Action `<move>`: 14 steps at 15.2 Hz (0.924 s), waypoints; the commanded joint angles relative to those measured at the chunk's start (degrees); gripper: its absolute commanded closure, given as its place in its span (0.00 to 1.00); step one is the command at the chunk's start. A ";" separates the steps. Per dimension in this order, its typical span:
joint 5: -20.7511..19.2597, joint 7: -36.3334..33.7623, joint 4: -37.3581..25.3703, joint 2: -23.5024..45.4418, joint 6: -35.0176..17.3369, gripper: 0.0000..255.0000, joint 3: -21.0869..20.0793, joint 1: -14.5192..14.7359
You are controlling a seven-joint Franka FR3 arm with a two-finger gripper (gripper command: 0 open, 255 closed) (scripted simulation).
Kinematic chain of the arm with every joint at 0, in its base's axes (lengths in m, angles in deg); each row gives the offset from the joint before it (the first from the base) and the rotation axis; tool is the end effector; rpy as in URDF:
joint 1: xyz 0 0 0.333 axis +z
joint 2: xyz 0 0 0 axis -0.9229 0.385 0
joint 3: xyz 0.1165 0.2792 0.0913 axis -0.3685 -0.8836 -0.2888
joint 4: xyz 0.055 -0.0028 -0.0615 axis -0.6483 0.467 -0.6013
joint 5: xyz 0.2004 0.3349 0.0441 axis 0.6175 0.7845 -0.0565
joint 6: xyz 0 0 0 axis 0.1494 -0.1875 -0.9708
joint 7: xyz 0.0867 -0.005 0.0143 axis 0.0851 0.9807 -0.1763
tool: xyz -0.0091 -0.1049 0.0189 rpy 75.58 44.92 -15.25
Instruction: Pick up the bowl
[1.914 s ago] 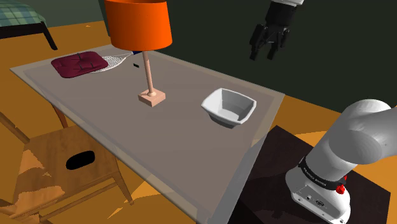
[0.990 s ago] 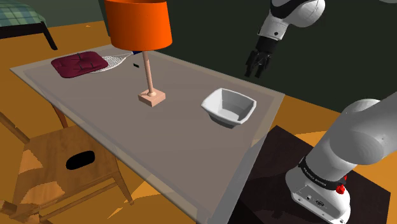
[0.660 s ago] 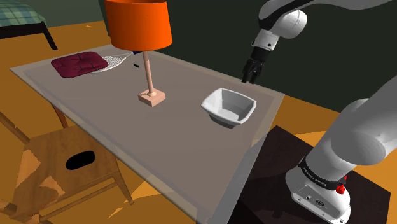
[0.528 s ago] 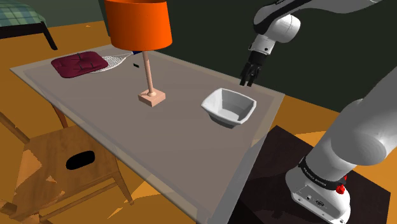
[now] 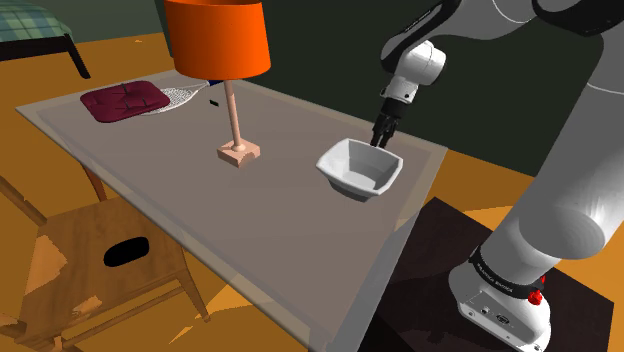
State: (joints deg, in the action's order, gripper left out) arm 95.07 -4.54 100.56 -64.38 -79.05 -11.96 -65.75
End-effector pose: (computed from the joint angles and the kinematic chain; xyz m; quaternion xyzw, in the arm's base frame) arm 0.4734 -0.1897 0.3013 -0.9669 -0.0758 0.0285 0.2420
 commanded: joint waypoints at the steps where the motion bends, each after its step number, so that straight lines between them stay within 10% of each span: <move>1: 0.92 1.21 0.30 1.30 -1.09 0.00 -0.14 -0.17; 6: 2.48 2.89 0.72 3.44 -2.92 0.00 -0.53 -0.38; 7: 2.41 2.90 0.73 3.37 -2.85 1.00 -0.49 -0.42; 14: 2.39 2.93 0.75 3.36 -2.85 1.00 -0.46 -0.44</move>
State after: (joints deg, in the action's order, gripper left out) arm 97.50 -1.61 101.30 -61.06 -81.86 -12.45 -66.17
